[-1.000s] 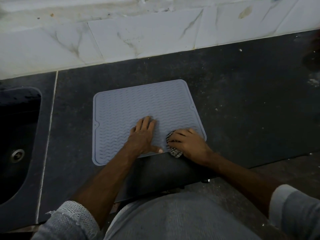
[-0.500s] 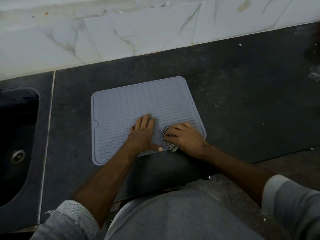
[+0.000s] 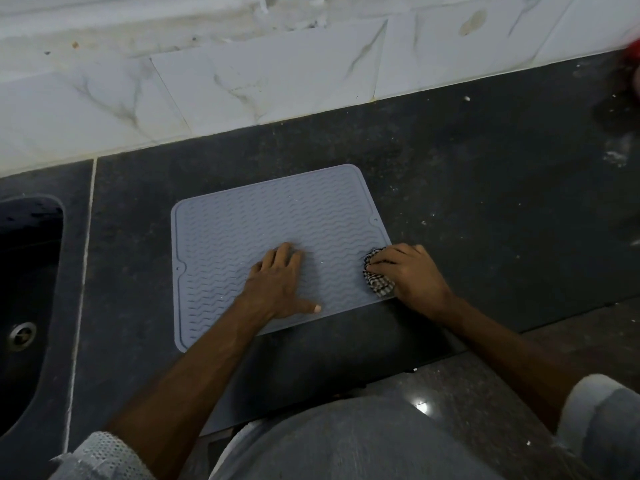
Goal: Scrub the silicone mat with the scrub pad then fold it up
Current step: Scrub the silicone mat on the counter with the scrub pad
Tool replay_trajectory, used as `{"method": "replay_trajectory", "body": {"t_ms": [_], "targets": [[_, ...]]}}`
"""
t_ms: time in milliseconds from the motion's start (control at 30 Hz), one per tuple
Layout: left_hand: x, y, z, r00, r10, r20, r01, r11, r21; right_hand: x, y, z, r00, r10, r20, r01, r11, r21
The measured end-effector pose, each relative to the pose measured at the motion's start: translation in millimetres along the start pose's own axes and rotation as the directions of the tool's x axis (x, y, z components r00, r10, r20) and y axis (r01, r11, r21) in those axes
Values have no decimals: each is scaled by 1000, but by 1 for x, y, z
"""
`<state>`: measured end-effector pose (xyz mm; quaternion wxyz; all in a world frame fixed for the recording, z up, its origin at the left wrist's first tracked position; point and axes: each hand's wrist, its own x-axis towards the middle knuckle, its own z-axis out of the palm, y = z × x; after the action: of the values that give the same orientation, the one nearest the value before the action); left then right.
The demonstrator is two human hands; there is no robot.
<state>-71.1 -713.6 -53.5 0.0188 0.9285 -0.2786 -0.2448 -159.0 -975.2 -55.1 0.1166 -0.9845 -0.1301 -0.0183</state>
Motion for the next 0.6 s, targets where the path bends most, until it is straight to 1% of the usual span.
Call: {"method": "replay_trajectory", "body": {"t_ms": [133, 233, 400, 500, 600], "targets": [[17, 10, -15, 990, 8, -144, -8, 1000, 4, 11, 7, -5, 998, 61, -12, -56, 974, 221], [53, 13, -37, 986, 54, -156, -46, 997, 58, 32, 14, -11, 996, 77, -33, -65, 958, 279], [117, 10, -68, 990, 119, -70, -111, 988, 105, 92, 22, -17, 982, 145, -121, -110, 960, 256], [134, 7, -66, 991, 131, -11, -129, 987, 94, 129, 29, -19, 981, 161, -113, -141, 977, 161], [142, -2, -61, 993, 108, 42, -111, 992, 61, 161, 37, -18, 981, 164, -102, -160, 986, 46]]}}
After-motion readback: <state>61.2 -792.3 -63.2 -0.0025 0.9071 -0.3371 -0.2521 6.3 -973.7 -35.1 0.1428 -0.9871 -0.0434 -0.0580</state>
